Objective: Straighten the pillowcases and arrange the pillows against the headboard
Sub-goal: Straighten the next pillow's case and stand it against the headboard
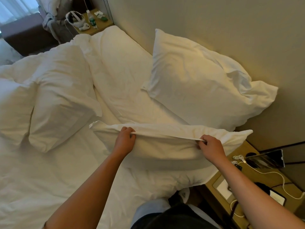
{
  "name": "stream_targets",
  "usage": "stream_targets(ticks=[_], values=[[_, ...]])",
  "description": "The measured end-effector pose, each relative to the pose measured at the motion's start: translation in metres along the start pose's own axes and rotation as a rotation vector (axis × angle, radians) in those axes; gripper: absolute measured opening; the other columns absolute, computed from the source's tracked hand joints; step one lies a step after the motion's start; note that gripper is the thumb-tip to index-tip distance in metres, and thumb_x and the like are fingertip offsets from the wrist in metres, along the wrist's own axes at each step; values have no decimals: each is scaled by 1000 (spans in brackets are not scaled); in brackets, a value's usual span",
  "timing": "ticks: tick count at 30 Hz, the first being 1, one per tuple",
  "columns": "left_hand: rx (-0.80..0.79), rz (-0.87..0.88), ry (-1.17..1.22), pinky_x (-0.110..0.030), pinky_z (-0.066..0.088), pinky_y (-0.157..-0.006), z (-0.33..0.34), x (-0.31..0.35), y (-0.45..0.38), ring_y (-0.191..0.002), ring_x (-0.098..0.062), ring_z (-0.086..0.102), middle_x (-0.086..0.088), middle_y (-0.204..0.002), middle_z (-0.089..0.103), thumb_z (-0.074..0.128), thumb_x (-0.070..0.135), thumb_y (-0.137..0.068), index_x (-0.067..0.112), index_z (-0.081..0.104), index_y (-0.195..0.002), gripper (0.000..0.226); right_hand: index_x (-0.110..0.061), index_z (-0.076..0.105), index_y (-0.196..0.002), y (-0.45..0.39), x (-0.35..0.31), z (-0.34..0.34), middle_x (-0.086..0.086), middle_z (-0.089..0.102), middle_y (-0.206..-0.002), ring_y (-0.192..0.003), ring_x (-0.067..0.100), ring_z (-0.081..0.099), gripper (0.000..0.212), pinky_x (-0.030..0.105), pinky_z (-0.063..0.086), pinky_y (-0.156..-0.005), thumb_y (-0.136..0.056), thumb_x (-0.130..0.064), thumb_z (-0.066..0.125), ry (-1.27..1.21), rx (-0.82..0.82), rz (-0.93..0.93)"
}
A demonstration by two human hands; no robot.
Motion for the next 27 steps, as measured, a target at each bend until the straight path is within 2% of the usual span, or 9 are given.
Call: stream_targets(ticks=[3, 6, 10, 15, 18, 23, 27], values=[[4, 35, -4, -36, 46, -79, -8, -1, -6, -91, -26, 58, -7, -104, 61, 47, 13, -101, 8, 66, -102, 20, -21, 65, -71, 6, -9, -3, -2, 67, -70, -69, 16, 60, 27, 30, 43, -59, -98, -23, 63, 8, 46, 9], [23, 71, -6, -41, 51, -78, -19, 4, -13, -86, -27, 61, -7, -90, 66, 46, 13, -100, 9, 66, -90, 22, -24, 67, -71, 10, -20, -13, -5, 71, -69, -69, 17, 63, 29, 35, 49, -64, -99, -26, 62, -10, 111, 8], [25, 108, 22, -42, 52, -73, -33, 17, -24, -78, -26, 61, -5, -80, 66, 47, 11, -98, 10, 64, -82, 24, -28, 69, -74, 14, -35, -29, -9, 71, -68, -68, 13, 65, 27, 33, 52, -66, -99, -27, 60, -36, 205, -9], [44, 200, 33, -40, 51, -67, -56, 48, -46, -69, -26, 63, -1, -66, 64, 51, 9, -96, 10, 65, -78, 23, -26, 69, -73, 17, -49, -47, -8, 71, -69, -70, 16, 66, 29, 33, 52, -65, -100, -24, 59, -66, 313, -21], [71, 276, 25, -41, 53, -69, -72, 82, -62, -71, -27, 64, -4, -71, 67, 52, 11, -96, 9, 68, -83, 21, -29, 69, -73, 21, -55, -65, -10, 71, -70, -70, 14, 65, 29, 29, 46, -61, -101, -27, 60, -75, 391, -26], [133, 447, 24, -39, 54, -74, -97, 152, -92, -79, -26, 65, -7, -83, 72, 51, 15, -96, 13, 72, -92, 21, -23, 74, -76, 24, -59, -104, -9, 72, -67, -69, 14, 67, 29, 38, 56, -70, -100, -29, 59, -136, 523, -11], [140, 492, -38, -36, 52, -71, -96, 186, -113, -82, -24, 65, -3, -90, 72, 47, 21, -97, 20, 71, -96, 23, -26, 74, -76, 24, -55, -121, -10, 72, -67, -71, 13, 68, 30, 36, 55, -70, -101, -33, 59, -162, 563, 35]])
Point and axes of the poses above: each hand's wrist, its own y-axis away from the middle knuckle, its own z-axis out of the palm, x = y × z, the point moved 5 cm from there along -y, towards the middle knuckle
